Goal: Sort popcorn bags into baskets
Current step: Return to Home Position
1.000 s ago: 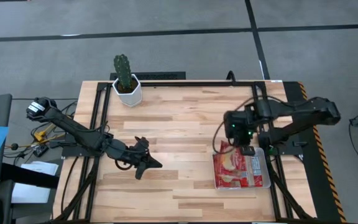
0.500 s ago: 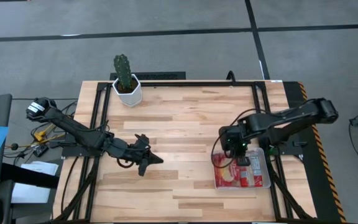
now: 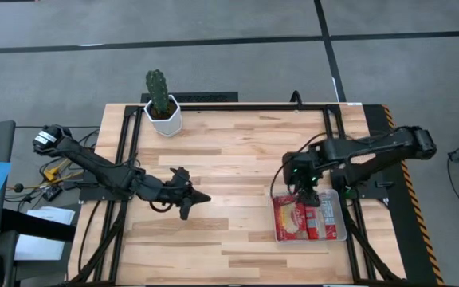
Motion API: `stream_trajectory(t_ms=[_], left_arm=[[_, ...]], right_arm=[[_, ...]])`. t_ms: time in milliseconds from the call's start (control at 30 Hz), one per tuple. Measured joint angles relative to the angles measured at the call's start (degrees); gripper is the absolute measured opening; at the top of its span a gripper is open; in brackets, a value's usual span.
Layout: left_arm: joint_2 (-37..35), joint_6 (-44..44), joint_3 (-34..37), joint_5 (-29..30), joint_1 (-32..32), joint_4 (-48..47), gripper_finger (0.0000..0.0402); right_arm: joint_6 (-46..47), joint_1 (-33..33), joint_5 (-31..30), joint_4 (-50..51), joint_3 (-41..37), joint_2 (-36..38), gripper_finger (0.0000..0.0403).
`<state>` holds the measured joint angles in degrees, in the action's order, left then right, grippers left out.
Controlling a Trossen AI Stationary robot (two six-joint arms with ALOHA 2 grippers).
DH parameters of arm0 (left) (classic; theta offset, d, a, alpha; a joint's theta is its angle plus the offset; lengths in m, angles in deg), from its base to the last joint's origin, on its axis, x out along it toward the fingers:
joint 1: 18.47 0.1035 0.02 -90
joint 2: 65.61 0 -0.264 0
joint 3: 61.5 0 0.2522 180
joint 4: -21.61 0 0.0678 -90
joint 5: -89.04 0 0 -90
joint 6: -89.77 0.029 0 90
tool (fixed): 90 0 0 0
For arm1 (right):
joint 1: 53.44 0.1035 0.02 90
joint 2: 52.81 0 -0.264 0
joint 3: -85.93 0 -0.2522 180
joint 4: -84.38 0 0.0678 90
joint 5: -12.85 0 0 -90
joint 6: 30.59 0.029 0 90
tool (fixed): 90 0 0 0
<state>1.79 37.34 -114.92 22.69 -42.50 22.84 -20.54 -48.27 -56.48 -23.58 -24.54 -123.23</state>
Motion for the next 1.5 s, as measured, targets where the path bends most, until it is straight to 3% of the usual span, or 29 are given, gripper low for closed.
stream_trajectory(t_ms=[167,300,367,533,667,800,900,1033,1200,1333,1500], left_arm=[[-1.64,4.03,0.00,-0.28,1.49,2.88,0.0002],[-5.43,8.30,0.00,-1.42,2.54,2.62,0.0002],[-8.06,12.07,0.00,-2.23,3.11,1.97,0.0002],[-16.63,22.32,0.00,-0.37,4.46,1.94,0.0002],[-25.10,32.31,0.00,0.53,4.68,1.34,0.0002],[-34.05,40.39,1.73,-5.48,5.70,-0.52,0.0002],[-40.68,38.78,5.33,-9.43,7.13,-4.62,0.0002],[-48.75,33.48,15.32,-11.24,8.43,-5.24,0.0002],[-59.31,26.03,29.20,-13.12,8.92,-0.02,0.0002],[-67.27,21.56,38.96,-14.47,8.90,1.54,0.0002],[-66.41,18.91,39.06,-14.43,8.99,-5.83,0.0002]], right_arm=[[3.56,-1.99,-0.19,1.29,3.91,6.17,0.0254],[11.74,-2.32,-2.38,1.29,7.60,14.23,0.0254],[15.70,-2.24,-5.08,1.67,8.98,19.19,0.0254],[16.52,-2.18,-4.31,4.76,12.20,29.95,0.0255],[17.12,-2.18,-9.13,-0.23,10.97,39.29,0.0255],[8.08,-2.25,-14.56,-16.24,4.01,50.93,0.0255],[6.16,-2.26,-14.96,-23.48,-3.70,58.43,0.0255],[7.69,-2.38,-14.79,-32.43,-17.17,65.63,0.0255],[10.30,-2.14,-10.12,-49.97,-34.27,69.50,0.0255],[12.41,-1.79,-9.75,-63.73,-45.74,69.67,0.0255],[11.08,-0.61,-10.58,-75.57,-55.35,69.76,0.0255]])
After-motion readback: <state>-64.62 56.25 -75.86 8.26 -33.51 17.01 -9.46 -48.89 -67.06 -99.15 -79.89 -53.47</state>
